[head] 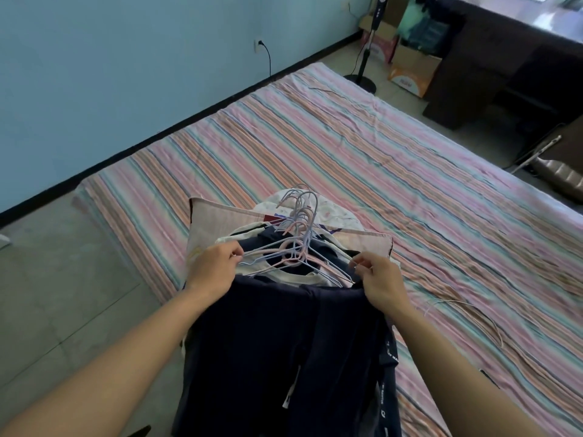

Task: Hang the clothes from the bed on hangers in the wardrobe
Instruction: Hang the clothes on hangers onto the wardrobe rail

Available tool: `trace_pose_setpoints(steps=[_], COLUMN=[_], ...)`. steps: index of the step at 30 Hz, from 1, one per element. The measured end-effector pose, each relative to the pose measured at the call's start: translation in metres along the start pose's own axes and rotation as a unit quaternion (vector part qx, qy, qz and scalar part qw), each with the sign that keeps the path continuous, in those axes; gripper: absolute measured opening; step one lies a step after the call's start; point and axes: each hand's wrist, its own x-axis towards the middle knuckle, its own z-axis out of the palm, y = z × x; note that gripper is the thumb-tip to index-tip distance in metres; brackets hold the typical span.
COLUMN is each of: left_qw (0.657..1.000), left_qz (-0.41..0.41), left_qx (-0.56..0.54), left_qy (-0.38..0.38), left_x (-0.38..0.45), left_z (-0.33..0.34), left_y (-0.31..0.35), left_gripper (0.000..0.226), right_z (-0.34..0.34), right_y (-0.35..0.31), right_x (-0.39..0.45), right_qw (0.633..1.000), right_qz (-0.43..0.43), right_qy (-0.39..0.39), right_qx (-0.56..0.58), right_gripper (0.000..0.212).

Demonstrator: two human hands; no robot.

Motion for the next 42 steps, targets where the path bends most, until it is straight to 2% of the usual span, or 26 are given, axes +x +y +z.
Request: trace_pose_setpoints(steps=[7,11,14,21,24,29,33,38,42], left_qw=[1.000,0.997,0.993,0.980,0.971,0.949,0.930,0.916,0.901], left_qz=[0.008,0.025,0.035,0.028,0.027,0.035,0.050,0.048,0.036], left_qx=[-0.010,-0.014,-0.017,-0.051,-0.064,-0.082,-0.091,-0.106,-0.117], left_qy=[0.025,0.076,0.111,0.192,0.229,0.302,0.352,0.383,0.416], left_x=[-0.056,-0.096,-0.131,-0.225,-0.269,-0.341,-0.400,-0.469,-0.522], left_z=[-0.058,-0.094,-0.122,-0.197,-0.231,-0.288,-0.334,-0.377,-0.402], left_y=[-0.003,-0.010,-0.014,-0.031,-0.036,-0.039,-0.041,-0.061,-0.076], left_gripper=[0.010,0.010,0.008,0.006,0.008,0.009,0.010,0.015,0.018], right_z=[-0.018,-0.023,-0.026,-0.036,-0.041,-0.050,-0.053,-0.046,-0.031], right_y=[-0.033,-0.058,-0.080,-0.142,-0.173,-0.224,-0.260,-0.311,-0.351], right_x=[-0.052,-0.091,-0.124,-0.210,-0.243,-0.303,-0.346,-0.400,-0.439], right_qw=[0.998,0.994,0.988,0.968,0.955,0.925,0.904,0.873,0.844], right_qz=[-0.055,-0.100,-0.146,-0.250,-0.297,-0.375,-0.421,-0.486,-0.535], right_qy=[0.020,0.037,0.051,0.014,0.018,0.037,0.047,0.029,-0.026], right_qx=[0.011,0.014,-0.014,0.012,0.007,-0.047,-0.050,-0.007,0.020], right_gripper=[0.020,0.011,0.018,0.010,0.007,0.017,0.015,0.011,0.012])
